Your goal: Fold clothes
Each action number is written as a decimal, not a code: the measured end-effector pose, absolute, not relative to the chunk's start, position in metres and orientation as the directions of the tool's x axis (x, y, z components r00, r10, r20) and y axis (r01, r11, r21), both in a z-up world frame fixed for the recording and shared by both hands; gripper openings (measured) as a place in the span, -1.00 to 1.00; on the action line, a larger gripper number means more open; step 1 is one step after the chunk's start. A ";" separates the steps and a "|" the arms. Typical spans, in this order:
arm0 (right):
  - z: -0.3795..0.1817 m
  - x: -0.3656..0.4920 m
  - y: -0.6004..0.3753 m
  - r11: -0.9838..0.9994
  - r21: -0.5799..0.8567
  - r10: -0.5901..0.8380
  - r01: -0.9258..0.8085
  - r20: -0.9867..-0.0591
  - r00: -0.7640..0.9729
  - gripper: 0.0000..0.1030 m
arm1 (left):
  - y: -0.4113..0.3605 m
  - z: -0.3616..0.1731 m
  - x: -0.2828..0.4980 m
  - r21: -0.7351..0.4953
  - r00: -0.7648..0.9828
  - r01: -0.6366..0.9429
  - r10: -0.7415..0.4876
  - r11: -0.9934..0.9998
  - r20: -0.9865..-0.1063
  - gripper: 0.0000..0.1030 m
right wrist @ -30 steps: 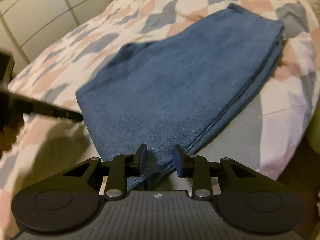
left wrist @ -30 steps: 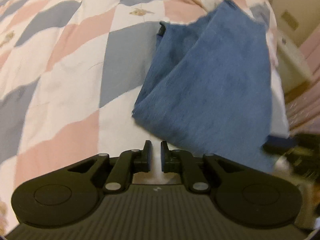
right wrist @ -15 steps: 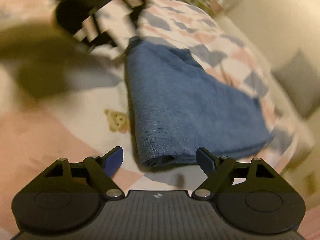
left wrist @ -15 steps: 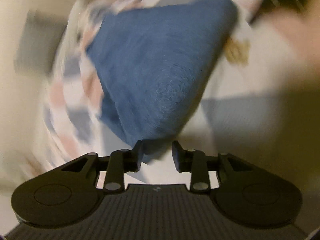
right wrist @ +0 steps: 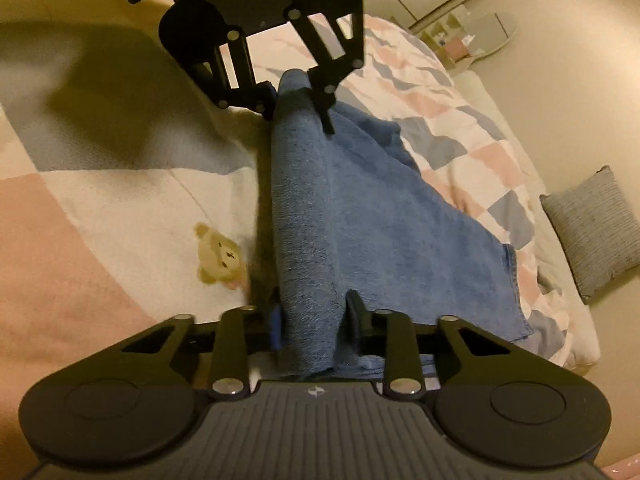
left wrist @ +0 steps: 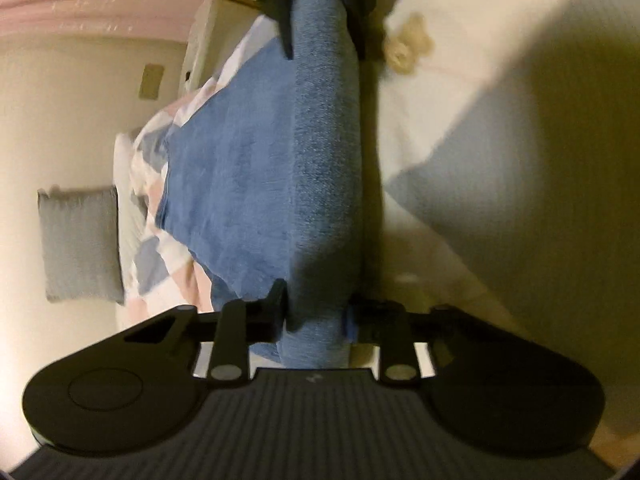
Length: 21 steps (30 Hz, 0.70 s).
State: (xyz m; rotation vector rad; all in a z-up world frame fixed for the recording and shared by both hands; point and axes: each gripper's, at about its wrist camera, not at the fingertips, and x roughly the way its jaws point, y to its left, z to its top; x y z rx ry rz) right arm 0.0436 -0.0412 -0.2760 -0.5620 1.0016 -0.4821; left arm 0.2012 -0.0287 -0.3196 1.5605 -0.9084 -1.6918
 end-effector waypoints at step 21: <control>-0.286 -0.083 0.007 0.737 -0.673 -0.583 -0.057 -0.677 0.449 0.02 | 0.065 -0.293 0.090 0.757 -0.065 0.239 -0.788 -0.609 -0.613 -0.39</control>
